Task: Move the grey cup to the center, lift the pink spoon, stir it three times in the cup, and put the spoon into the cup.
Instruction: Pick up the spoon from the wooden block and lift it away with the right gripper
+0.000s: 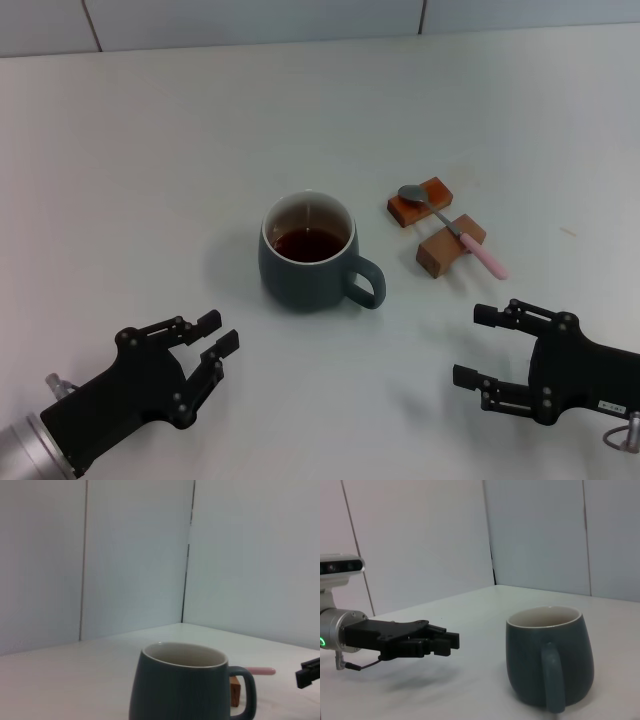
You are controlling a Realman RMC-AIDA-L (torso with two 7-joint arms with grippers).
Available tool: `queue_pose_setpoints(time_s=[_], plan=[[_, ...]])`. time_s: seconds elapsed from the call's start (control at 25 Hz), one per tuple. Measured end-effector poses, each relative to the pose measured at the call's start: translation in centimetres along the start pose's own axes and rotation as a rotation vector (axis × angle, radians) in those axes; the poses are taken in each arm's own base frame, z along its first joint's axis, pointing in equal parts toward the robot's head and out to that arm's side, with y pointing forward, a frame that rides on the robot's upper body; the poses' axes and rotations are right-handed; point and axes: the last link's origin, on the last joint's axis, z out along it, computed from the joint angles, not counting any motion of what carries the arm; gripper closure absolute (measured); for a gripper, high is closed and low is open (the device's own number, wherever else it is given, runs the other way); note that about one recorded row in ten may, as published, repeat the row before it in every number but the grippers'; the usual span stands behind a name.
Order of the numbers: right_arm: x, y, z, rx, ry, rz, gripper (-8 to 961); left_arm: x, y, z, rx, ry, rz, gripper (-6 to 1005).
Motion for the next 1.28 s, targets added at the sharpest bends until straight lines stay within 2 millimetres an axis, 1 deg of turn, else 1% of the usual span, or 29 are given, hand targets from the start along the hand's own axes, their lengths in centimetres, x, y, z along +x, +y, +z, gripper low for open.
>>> queue_pose_setpoints(time_s=[0.12,0.32,0.44,0.52,0.64,0.8,0.88,0.92,1.08,1.28], plan=[[0.1,0.0,-0.1,0.001,0.000,0.002,179,0.0,0.0,-0.1,0.004,0.000,-0.001,939],[0.1,0.1,-0.1,0.002,0.000,0.006,179,0.0,0.0,-0.1,0.004,0.001,0.000,754],[0.2,0.4,0.1,-0.001,-0.013,0.027,179,0.0,0.0,0.0,0.006,0.003,0.000,522],[0.2,0.5,0.1,-0.001,-0.017,0.033,179,0.0,-0.1,0.0,0.008,0.004,0.002,429],[-0.1,1.0,0.2,-0.008,-0.060,0.111,179,0.2,-0.3,0.0,0.026,0.013,0.005,290],[-0.9,1.4,-0.1,-0.016,-0.155,0.271,178,0.4,-0.5,0.1,0.048,0.030,0.000,233],[-1.6,1.5,-0.5,-0.016,-0.221,0.399,178,0.4,-0.5,0.1,0.048,0.033,-0.001,204],[-1.8,1.4,-0.6,-0.014,-0.249,0.470,178,0.4,-0.5,0.2,0.047,0.035,-0.001,190],[-2.3,1.0,-0.8,-0.017,-0.337,0.796,178,0.5,-0.5,0.3,0.044,0.038,0.000,190],[-2.0,0.3,-1.1,-0.015,-0.372,1.144,178,0.6,-0.5,0.4,0.047,0.046,0.001,191]])
